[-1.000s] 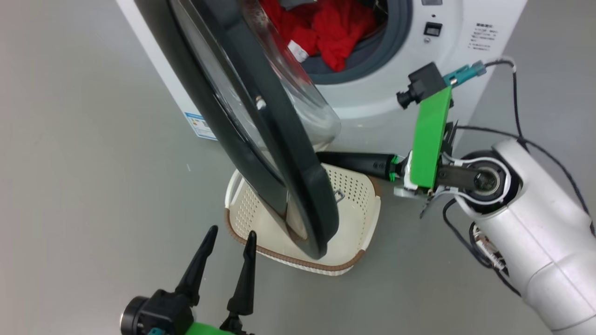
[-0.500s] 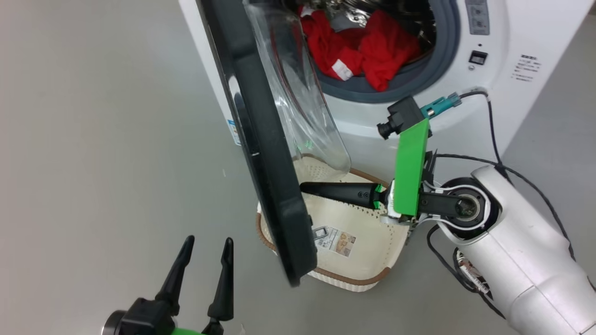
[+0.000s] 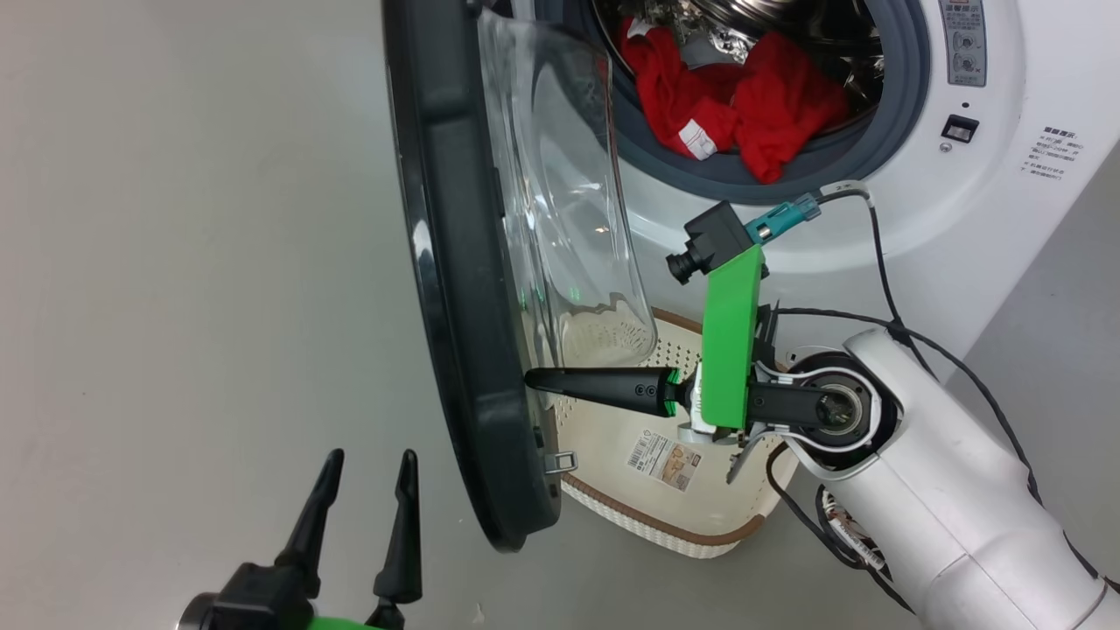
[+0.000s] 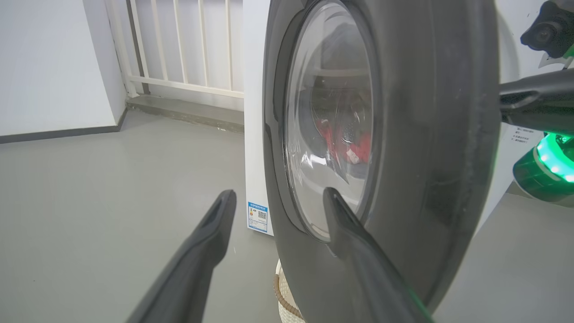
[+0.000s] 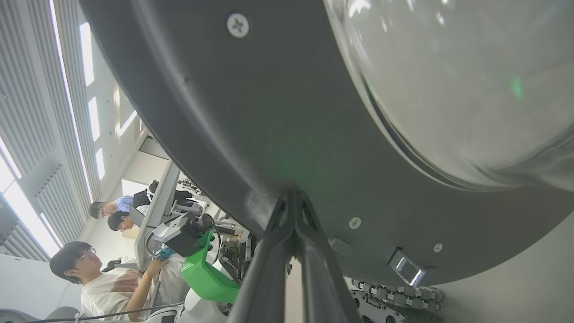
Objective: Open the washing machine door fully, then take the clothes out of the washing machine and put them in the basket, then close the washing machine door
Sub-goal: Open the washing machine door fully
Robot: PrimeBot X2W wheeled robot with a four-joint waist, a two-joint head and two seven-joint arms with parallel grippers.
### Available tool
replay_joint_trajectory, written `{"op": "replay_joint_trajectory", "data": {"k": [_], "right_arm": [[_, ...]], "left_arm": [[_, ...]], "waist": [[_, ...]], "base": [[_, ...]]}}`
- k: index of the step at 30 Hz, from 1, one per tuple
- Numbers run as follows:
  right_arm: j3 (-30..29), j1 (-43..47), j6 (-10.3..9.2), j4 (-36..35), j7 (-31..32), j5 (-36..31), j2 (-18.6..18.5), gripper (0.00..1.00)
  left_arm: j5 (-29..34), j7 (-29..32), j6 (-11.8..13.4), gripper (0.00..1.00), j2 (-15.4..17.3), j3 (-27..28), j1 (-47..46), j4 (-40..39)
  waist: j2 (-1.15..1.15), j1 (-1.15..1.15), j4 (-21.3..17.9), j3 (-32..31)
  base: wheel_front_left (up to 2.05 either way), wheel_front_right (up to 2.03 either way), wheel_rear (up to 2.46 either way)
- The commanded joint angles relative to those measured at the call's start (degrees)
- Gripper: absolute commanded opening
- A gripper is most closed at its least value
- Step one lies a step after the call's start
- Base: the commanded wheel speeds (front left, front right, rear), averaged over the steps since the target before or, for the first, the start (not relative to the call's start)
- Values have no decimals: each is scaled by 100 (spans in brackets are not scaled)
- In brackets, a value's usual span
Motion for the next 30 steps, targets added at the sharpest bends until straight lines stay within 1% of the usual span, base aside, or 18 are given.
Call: {"op": "replay_joint_trajectory", "data": {"k": [1, 11, 14, 15, 16, 17, 18, 30], "right_arm": [[67, 24, 45, -173, -60, -56, 194, 0], [113, 59, 45, -163, -81, -90, 280, 0], [95, 68, 45, -134, -182, -153, 290, 0], [72, 97, 45, -96, -289, -213, 279, 23], [72, 97, 45, -96, -289, -213, 279, 23], [54, 120, 45, -59, -366, -255, 260, 67], [47, 148, 45, -8, -441, -303, 235, 100], [7, 794, 45, 269, -1323, -556, -116, 100]], "left_arm": [[34, -29, 52, 100, 50, 235, -45, -135], [36, -29, 84, 100, 50, 310, -7, -160], [31, -29, 83, 100, 50, 320, -6, -164], [29, -29, 69, 100, 50, 322, -10, -153], [29, -29, 69, 100, 50, 322, -10, -153], [28, -29, 60, 100, 50, 323, -11, -149], [28, -29, 53, 100, 50, 325, -10, -145], [50, -29, -14, 100, 50, 340, 5, -32]], "waist": [[0, 0, 3, 0], [0, 0, 0, -40], [0, 0, -5, -49], [0, 0, -11, -61], [0, 0, -11, -61], [0, 0, -15, -72], [0, 0, -19, -85], [0, 0, -172, -241]], "base": [[0, 0, 0], [0, 0, 0], [0, 0, 0], [0, 0, 0], [0, 0, 0], [0, 0, 0], [0, 0, 0], [0, 0, 0]]}}
